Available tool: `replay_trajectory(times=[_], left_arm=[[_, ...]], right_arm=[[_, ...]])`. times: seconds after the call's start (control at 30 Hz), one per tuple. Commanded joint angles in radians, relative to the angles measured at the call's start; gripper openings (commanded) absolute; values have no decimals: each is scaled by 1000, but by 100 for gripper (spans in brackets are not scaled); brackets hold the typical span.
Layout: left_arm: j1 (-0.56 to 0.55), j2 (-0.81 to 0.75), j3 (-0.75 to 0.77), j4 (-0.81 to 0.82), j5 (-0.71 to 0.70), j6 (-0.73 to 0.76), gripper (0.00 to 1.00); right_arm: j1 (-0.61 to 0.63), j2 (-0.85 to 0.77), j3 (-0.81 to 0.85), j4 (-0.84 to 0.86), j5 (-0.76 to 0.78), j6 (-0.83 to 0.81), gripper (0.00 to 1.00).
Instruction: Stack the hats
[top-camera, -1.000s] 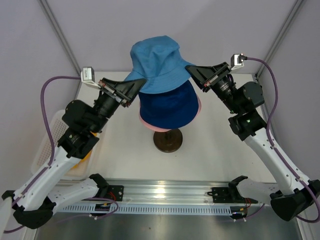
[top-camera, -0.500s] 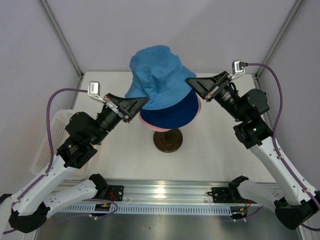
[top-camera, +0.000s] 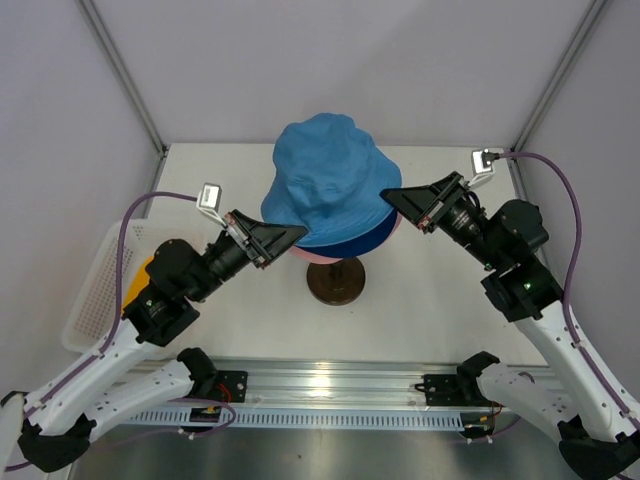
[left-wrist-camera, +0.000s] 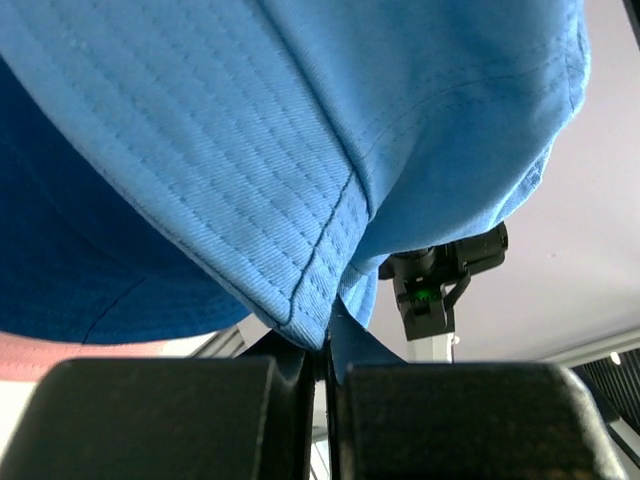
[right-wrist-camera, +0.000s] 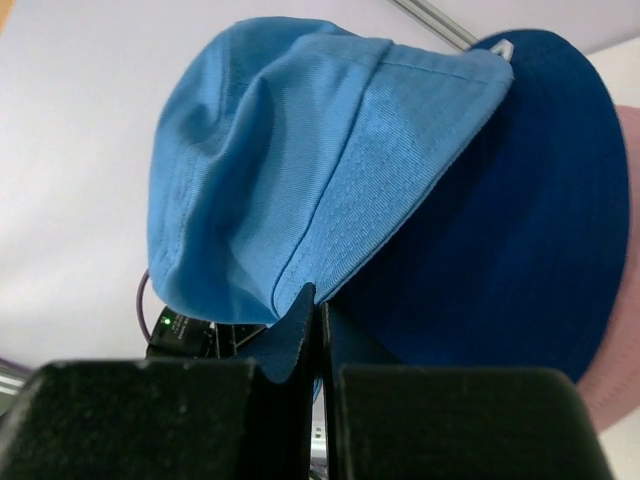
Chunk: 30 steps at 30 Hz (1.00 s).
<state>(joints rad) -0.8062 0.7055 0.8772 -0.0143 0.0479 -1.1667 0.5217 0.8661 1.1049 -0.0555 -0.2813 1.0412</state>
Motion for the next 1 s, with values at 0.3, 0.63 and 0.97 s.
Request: replay_trajectory(times=[0.3,0.63,0.97], left_arm=[[-10,-72,-141,-76,37,35,1],[-10,-182,-8,-239,-183,197,47],[11,-150,111,-266,-525,254,57]], right_arm=[[-12,-61,-95,-86,111,-29,0],[-11,-62,-56,-133,180,-107,6],[-12,37,36,-176,137,-165,20]])
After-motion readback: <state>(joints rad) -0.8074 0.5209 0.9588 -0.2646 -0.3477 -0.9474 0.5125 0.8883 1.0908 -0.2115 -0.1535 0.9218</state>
